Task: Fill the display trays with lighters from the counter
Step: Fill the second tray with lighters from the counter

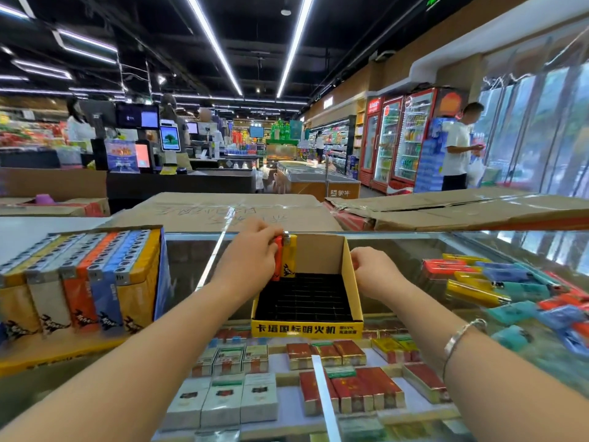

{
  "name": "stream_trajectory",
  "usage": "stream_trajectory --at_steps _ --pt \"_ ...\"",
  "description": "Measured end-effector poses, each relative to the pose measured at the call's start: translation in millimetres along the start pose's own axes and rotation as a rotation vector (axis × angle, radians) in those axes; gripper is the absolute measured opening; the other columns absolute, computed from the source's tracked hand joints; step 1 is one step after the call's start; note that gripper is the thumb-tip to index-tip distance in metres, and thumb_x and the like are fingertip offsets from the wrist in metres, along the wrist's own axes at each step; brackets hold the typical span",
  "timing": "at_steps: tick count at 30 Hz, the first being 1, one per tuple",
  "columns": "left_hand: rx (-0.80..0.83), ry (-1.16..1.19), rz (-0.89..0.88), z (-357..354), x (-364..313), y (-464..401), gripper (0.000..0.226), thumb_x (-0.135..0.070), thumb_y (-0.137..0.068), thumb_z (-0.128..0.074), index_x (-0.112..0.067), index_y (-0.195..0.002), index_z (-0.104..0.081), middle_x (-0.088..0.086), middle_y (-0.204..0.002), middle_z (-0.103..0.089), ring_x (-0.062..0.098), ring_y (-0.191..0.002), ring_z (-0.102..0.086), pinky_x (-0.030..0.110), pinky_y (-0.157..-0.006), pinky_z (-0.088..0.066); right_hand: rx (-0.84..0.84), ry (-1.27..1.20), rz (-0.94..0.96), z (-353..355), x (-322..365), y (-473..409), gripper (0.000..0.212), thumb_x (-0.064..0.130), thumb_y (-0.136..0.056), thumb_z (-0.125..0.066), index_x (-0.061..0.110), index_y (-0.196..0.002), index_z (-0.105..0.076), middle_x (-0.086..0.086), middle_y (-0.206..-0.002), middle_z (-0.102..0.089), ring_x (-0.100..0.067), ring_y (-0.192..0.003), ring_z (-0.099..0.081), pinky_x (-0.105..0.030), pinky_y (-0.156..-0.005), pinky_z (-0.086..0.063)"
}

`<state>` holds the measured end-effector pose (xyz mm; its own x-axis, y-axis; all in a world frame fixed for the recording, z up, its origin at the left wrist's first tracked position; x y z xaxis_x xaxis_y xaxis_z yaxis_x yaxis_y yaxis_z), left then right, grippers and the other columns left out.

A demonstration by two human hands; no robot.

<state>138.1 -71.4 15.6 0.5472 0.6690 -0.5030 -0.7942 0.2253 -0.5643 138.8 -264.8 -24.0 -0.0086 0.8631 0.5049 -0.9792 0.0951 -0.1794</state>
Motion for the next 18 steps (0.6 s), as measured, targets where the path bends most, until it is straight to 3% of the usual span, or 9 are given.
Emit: stream_trajectory --at_steps 3,5,10,12,15,17,18 --pt "-0.029 0.017 -0.021 -5 3 -1 0.033 -0.020 -0.098 -0.044 -0.020 -0.130 -0.052 -0.013 -0.109 -0.044 0.001 -0.091 -0.048 0.011 -0.076 -0.039 0.029 0.225 -0.034 1 -10 1 0.010 0.023 -0.092 -0.053 0.023 -0.102 -0.056 0.000 -0.096 -0.063 -0.018 -0.086 -0.058 -0.033 -0.075 -0.047" --pt "-0.060 0.047 -0.026 -3 3 2 0.032 -0.020 -0.097 -0.044 -0.021 -0.128 -0.053 -0.016 -0.105 -0.043 -0.003 -0.087 -0.048 0.007 -0.070 -0.038 0.024 0.239 -0.060 5 -14 1 0.011 0.029 -0.093 -0.052 0.023 -0.102 -0.053 0.000 -0.095 -0.062 -0.019 -0.088 -0.058 -0.038 -0.082 -0.048" --pt "-0.071 0.160 -0.007 -3 -1 10 0.031 -0.021 -0.097 -0.045 -0.021 -0.127 -0.054 -0.013 -0.106 -0.046 0.003 -0.097 -0.051 0.018 -0.082 -0.046 -0.213 0.191 -0.259 45 -43 7 0.033 0.045 -0.094 -0.045 0.015 -0.096 -0.059 -0.003 -0.086 -0.061 -0.025 -0.087 -0.058 -0.040 -0.084 -0.044" --pt "-0.072 0.180 0.001 -2 0 10 0.031 -0.020 -0.097 -0.046 -0.021 -0.127 -0.054 -0.015 -0.105 -0.047 0.003 -0.098 -0.050 0.018 -0.084 -0.045 -0.300 0.341 -0.404 70 -71 12 0.035 0.040 -0.095 -0.042 0.013 -0.110 -0.060 -0.010 -0.109 -0.061 -0.032 -0.110 -0.051 -0.048 -0.098 -0.036" --pt "-0.078 0.182 -0.006 -2 4 9 0.031 -0.021 -0.097 -0.046 -0.022 -0.126 -0.055 -0.023 -0.100 -0.045 -0.003 -0.096 -0.049 0.010 -0.076 -0.039 -0.140 0.501 -0.633 76 -115 15 0.040 0.028 -0.096 -0.036 0.014 -0.133 -0.045 -0.018 -0.148 -0.029 -0.045 -0.138 -0.017 -0.064 -0.108 -0.012" --pt "-0.086 0.184 -0.015 -2 4 9 0.031 -0.021 -0.096 -0.047 -0.022 -0.126 -0.055 -0.024 -0.100 -0.046 -0.004 -0.096 -0.049 0.010 -0.077 -0.040 -0.046 0.456 -0.720 70 -132 15 0.045 0.031 -0.097 -0.034 0.018 -0.141 -0.036 -0.021 -0.154 -0.012 -0.048 -0.140 -0.001 -0.067 -0.107 -0.006" --pt "-0.087 0.191 -0.017 -2 4 9 0.030 -0.020 -0.096 -0.047 -0.022 -0.126 -0.055 -0.023 -0.100 -0.046 -0.003 -0.096 -0.049 0.012 -0.079 -0.041 -0.022 0.427 -0.730 66 -135 14 0.046 0.032 -0.098 -0.034 0.020 -0.141 -0.037 -0.022 -0.154 -0.014 -0.047 -0.140 -0.001 -0.067 -0.107 -0.006"
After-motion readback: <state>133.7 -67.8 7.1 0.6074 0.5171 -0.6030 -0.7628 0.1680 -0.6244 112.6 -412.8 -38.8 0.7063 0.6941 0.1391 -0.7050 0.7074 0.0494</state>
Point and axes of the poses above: each hand's wrist, its own y-axis away from the middle knuckle, its own z-axis out of the back of the hand, x = y × z, the point moved 9 cm from there along -y, towards the middle knuckle
